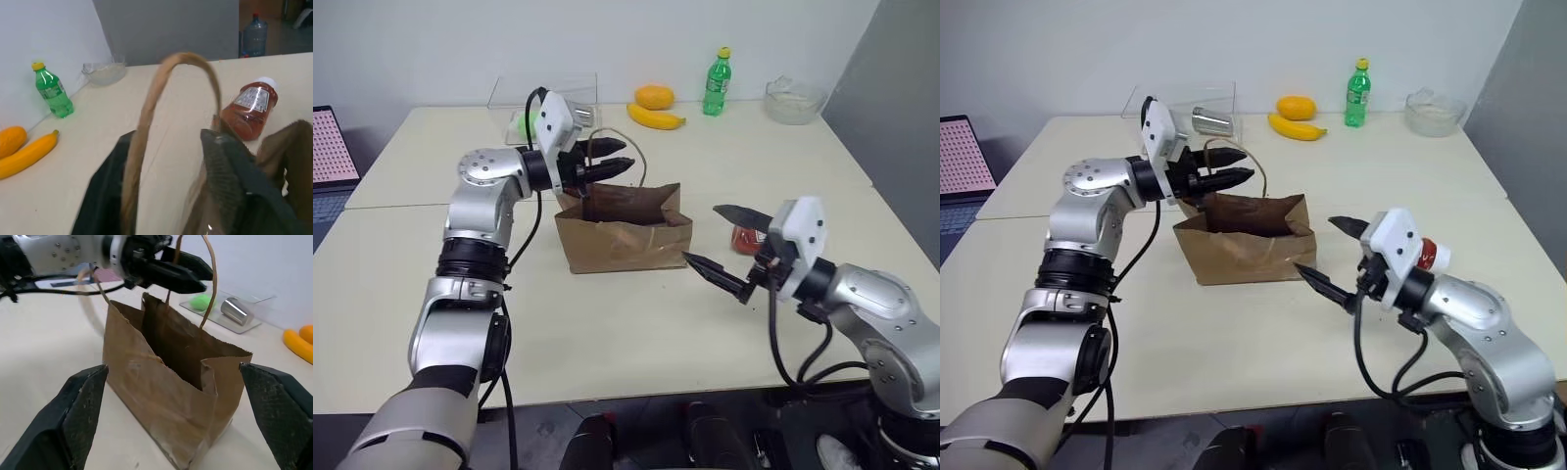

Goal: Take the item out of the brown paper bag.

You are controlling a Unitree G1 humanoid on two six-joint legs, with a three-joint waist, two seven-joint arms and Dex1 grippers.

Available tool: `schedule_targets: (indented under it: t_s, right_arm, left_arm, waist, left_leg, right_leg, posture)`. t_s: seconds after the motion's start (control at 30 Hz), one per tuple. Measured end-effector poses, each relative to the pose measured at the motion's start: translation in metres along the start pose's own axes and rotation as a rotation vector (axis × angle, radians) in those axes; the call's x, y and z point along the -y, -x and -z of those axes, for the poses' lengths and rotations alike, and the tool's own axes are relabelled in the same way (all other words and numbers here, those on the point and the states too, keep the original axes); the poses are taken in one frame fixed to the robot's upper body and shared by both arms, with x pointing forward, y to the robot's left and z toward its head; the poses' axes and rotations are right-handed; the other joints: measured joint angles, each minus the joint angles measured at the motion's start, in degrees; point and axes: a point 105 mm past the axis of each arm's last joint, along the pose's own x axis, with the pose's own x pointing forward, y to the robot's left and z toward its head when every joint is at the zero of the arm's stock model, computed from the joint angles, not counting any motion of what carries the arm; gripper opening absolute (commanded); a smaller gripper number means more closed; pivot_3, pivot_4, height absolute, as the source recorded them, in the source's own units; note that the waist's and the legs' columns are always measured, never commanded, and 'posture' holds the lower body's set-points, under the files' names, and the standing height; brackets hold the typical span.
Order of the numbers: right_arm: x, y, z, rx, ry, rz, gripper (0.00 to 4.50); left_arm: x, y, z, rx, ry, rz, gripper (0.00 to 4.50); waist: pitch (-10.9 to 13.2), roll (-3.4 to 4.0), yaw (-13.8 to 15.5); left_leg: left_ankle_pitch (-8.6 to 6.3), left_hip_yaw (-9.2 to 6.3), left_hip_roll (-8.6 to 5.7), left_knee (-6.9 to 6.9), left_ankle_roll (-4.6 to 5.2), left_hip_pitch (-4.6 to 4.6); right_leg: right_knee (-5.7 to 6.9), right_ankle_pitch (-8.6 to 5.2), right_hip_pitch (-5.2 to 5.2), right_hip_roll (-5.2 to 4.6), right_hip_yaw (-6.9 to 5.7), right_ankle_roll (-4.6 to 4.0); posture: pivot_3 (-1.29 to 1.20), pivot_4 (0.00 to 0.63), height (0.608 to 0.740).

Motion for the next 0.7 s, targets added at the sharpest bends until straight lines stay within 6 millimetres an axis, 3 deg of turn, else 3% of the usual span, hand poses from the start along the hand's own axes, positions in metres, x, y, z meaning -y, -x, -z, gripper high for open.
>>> schedule_targets:
  t_s: [0.13,0.33,0.43,0.5,0.6,0.7]
  right_arm:
    - [0.004,-0.005,0.008,-0.019,0.000,0.019,4.50]
    - [0.010,-0.003,0.010,0.008,0.008,0.044,4.50]
    - [0.010,0.000,0.013,0.023,0.002,0.064,4.50]
    - [0.018,0.005,0.013,0.041,0.015,0.128,4.50]
    - [0.035,0.015,0.015,0.079,0.020,0.263,4.50]
    - [0.051,0.031,0.023,0.091,0.024,0.398,4.50]
  left_arm:
    - [0.001,0.012,-0.013,0.011,0.019,0.020,4.09]
    - [0.008,0.051,-0.023,0.077,0.128,-0.078,4.09]
    - [-0.002,0.069,-0.019,0.111,0.145,-0.279,4.09]
    - [-0.016,0.082,-0.013,0.166,0.134,-0.501,4.09]
    - [-0.032,0.114,0.015,0.148,0.119,-0.882,4.09]
    - [-0.019,0.145,0.071,-0.053,0.103,-1.152,4.09]
  waist:
    - [0.0,0.00,0.0]
    - [0.0,0.01,-0.2]
    - [0.0,0.00,0.0]
    - [0.0,0.00,0.5]
    - [-0.1,-0.02,0.9]
    - [-0.1,-0.03,1.3]
  left_leg:
    - [0.00,0.01,0.00,-0.03,0.00,-0.03]
    - [0.00,-0.01,0.08,-0.06,0.00,0.02]
    - [0.00,0.01,0.06,0.00,0.00,0.02]
    - [0.00,0.02,0.05,0.01,0.00,0.06]
    - [0.00,0.07,0.06,-0.02,0.00,0.08]
    - [-0.01,0.10,0.03,-0.07,-0.01,0.07]
  right_leg:
    - [-0.04,0.00,-0.02,-0.01,0.01,0.00]
    - [0.01,0.00,-0.03,0.02,0.02,-0.01]
    - [0.00,0.00,0.00,0.00,0.05,-0.01]
    - [0.00,0.00,0.02,-0.02,0.06,-0.01]
    - [-0.01,0.02,0.01,-0.02,0.11,-0.02]
    - [-0.04,0.02,-0.01,-0.04,0.15,-0.03]
  posture:
    - [0.00,0.150,0.740]
    - [0.00,0.150,0.740]
    - [0.00,0.150,0.740]
    - [0.00,0.150,0.740]
    - [0.00,0.150,0.740]
    - [0.00,0.150,0.740]
